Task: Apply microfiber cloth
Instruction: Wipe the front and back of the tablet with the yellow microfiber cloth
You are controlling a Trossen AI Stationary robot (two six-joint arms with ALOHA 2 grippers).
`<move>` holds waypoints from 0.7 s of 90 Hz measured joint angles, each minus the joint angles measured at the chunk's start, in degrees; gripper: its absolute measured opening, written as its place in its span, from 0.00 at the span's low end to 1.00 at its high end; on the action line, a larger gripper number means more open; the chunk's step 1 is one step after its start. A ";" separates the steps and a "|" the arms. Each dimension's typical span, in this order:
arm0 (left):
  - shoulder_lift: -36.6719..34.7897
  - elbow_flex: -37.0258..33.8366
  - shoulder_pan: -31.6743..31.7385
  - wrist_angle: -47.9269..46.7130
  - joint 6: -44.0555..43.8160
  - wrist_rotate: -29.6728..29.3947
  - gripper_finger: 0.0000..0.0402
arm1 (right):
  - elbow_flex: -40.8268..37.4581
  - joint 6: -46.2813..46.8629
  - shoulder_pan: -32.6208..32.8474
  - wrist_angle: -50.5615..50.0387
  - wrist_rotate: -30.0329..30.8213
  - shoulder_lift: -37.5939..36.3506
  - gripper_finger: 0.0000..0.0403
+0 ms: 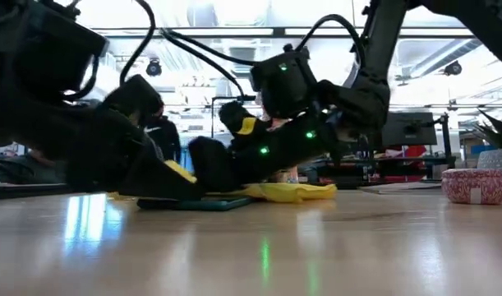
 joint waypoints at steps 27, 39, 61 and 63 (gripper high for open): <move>0.00 -0.19 -0.14 -0.37 -0.25 -1.61 0.05 | -9.87 1.25 -0.40 -1.47 9.63 -6.91 0.00; 0.00 -0.25 -0.26 -0.44 -0.28 -0.85 0.05 | -12.87 2.06 -0.46 -1.35 11.11 -9.19 0.00; 0.00 -0.38 -0.36 -0.36 -0.30 -0.06 0.05 | -13.51 2.89 0.58 0.04 8.28 -9.90 0.00; 0.00 -0.39 -0.36 -0.35 -0.30 -0.05 0.05 | -13.16 3.05 0.76 0.31 7.07 -9.75 0.00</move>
